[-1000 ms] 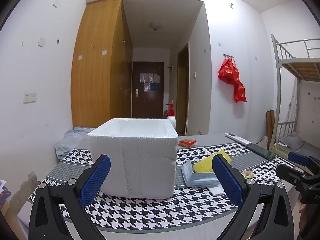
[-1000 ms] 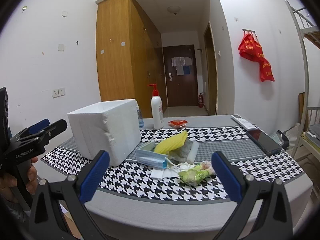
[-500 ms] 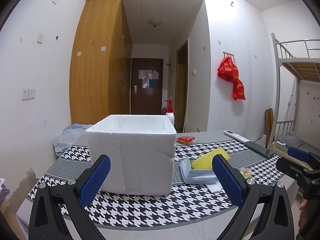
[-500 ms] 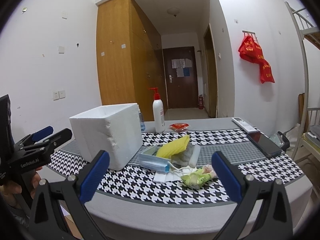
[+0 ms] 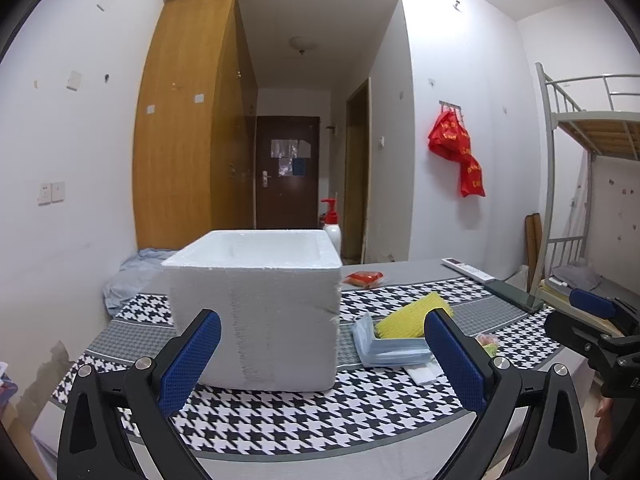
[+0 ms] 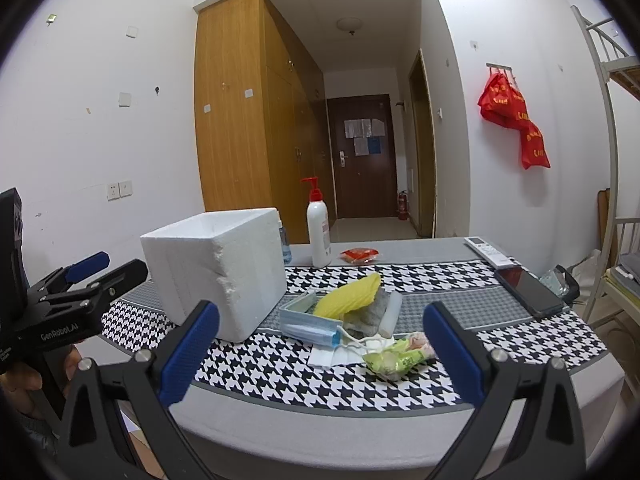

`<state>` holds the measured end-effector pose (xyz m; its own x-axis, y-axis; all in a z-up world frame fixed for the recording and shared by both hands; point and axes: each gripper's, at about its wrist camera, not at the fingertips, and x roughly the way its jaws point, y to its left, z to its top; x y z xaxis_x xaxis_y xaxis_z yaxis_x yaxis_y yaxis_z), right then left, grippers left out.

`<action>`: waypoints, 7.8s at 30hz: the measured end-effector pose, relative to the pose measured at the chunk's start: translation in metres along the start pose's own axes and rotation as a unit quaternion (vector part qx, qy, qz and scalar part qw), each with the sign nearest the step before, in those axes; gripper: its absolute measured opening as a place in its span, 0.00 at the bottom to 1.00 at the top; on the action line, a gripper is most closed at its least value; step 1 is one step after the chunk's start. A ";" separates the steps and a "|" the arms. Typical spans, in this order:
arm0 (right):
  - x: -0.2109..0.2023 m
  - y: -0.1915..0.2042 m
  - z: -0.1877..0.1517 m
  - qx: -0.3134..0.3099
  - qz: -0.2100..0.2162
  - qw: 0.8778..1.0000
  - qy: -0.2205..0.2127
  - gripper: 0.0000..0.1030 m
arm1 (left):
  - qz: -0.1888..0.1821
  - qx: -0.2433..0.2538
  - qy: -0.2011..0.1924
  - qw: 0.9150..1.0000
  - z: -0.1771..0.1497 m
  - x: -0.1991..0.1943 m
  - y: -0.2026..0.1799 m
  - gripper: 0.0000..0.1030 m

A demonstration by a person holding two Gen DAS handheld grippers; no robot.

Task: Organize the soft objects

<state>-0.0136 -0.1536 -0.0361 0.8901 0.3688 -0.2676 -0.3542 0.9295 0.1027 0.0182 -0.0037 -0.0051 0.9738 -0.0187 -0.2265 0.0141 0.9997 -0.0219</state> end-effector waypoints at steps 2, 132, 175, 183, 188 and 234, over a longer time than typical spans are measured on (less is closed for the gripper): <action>0.001 -0.001 0.000 0.000 -0.001 1.000 0.001 1.00 | -0.004 -0.002 0.001 1.000 0.000 0.003 -0.001 0.99; 0.117 -0.084 -0.040 0.105 -0.065 0.972 0.201 0.27 | -0.153 -0.070 0.207 0.964 -0.022 0.191 -0.015 0.18; 0.075 -0.075 0.026 0.069 -0.047 0.994 0.073 0.27 | -0.134 -0.004 0.100 0.986 0.035 0.134 -0.024 0.18; 0.081 -0.062 0.042 0.050 -0.024 0.997 0.055 0.27 | -0.112 0.006 0.088 0.990 0.042 0.134 -0.012 0.18; 0.083 -0.054 0.051 0.037 -0.012 0.998 0.047 0.27 | -0.109 0.004 0.076 0.991 0.052 0.129 -0.005 0.18; 0.120 0.033 0.101 -0.040 0.130 0.991 0.007 0.27 | 0.034 -0.033 0.012 0.999 0.104 0.096 0.100 0.18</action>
<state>0.1111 -0.0784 0.0322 0.7614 0.5955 -0.2563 -0.5935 0.7993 0.0942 0.1363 0.0960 0.0722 0.9664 0.0474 -0.2525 -0.0670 0.9953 -0.0697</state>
